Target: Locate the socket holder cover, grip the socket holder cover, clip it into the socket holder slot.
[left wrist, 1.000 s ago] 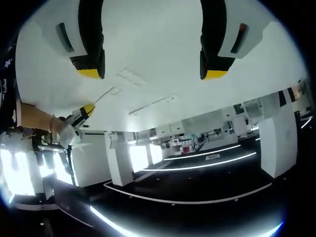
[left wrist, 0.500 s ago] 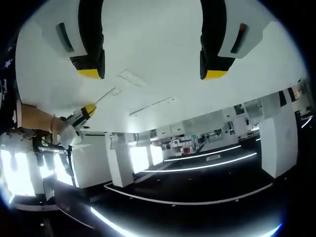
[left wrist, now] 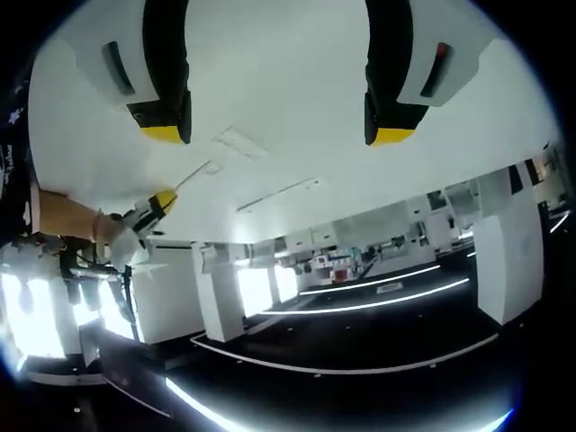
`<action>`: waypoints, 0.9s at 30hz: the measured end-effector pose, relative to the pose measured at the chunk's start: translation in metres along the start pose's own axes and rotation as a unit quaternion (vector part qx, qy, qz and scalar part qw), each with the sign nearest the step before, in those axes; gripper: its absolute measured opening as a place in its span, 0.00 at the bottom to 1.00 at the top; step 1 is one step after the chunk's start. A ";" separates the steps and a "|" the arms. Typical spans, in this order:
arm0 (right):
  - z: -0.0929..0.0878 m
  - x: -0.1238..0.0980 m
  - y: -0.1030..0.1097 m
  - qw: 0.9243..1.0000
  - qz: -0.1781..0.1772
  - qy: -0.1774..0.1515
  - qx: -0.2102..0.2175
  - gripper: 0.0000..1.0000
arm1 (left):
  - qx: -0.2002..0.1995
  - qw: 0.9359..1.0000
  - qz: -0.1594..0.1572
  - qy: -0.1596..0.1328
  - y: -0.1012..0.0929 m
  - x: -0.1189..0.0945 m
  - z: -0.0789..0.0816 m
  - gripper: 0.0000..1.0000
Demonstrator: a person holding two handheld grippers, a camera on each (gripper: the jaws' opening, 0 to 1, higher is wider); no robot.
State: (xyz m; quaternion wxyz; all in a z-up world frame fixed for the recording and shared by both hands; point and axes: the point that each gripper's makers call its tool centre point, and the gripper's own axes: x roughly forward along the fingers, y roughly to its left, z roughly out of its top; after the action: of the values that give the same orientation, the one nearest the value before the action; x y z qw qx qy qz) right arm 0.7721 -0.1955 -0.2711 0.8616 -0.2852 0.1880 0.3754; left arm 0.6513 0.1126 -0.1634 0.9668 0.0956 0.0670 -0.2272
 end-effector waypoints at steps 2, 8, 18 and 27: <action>0.000 -0.001 0.002 1.000 0.000 -0.001 -0.004 0.04 | 0.001 1.000 -0.001 0.000 0.000 0.000 0.000 0.78; 0.003 -0.005 -0.010 0.999 -0.020 0.016 -0.028 0.04 | 0.001 1.000 0.002 0.005 0.002 0.001 -0.003 0.78; 0.019 -0.013 -0.014 0.993 0.010 0.090 -0.076 0.04 | -0.002 1.000 -0.003 -0.004 -0.002 0.000 -0.001 0.78; 0.012 -0.021 -0.006 0.989 0.040 0.139 -0.032 0.04 | -0.011 1.000 -0.007 -0.016 -0.004 0.000 0.002 0.78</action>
State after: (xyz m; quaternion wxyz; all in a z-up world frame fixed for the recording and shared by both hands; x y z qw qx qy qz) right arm 0.7643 -0.2029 -0.2485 0.8015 -0.3545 0.3055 0.3722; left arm 0.6492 0.1087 -0.1621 0.9673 0.0806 0.0550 -0.2343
